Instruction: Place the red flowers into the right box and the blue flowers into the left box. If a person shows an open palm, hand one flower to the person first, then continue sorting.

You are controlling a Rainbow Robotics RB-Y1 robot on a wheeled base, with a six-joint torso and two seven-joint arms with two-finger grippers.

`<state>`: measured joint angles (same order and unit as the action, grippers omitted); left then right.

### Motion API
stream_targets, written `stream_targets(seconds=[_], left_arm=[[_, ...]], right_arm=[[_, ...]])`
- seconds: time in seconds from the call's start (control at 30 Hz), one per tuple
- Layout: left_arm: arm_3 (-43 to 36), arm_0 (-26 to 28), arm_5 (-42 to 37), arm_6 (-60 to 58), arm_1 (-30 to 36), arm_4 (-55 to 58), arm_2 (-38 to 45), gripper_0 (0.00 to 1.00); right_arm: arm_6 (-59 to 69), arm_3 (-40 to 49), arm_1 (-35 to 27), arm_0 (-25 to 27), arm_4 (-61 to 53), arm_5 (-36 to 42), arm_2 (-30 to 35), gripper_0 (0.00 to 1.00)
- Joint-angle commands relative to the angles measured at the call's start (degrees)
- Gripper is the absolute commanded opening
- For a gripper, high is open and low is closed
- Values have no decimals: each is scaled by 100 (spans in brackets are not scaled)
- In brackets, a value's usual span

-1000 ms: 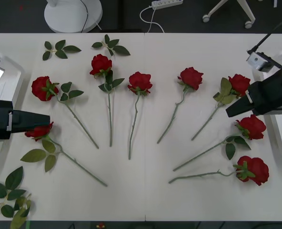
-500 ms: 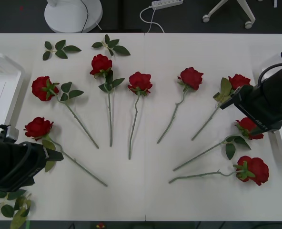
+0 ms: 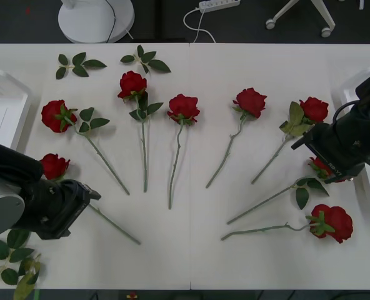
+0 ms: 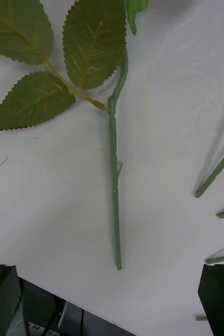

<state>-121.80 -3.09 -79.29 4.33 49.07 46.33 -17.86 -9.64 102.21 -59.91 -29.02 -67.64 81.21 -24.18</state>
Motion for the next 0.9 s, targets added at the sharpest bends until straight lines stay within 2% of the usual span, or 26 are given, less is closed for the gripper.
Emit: stream_targets(seconds=[0.03, 0.4, 0.9], left_arm=[[333, -553, 1, 51, -46, -291, -499, 100], [1106, -825, 599, 288, -161, -502, -904, 100], [2029, -1212, 1030, 894, -407, -563, -1334, 100]], right_arm=[[-750, -316, 76, 80, 76, -360, -262, 100], [-1014, -720, 76, 159, 287, -1265, -904, 100], [-1356, -1107, 234, 590, 568, -2082, -1176, 100]])
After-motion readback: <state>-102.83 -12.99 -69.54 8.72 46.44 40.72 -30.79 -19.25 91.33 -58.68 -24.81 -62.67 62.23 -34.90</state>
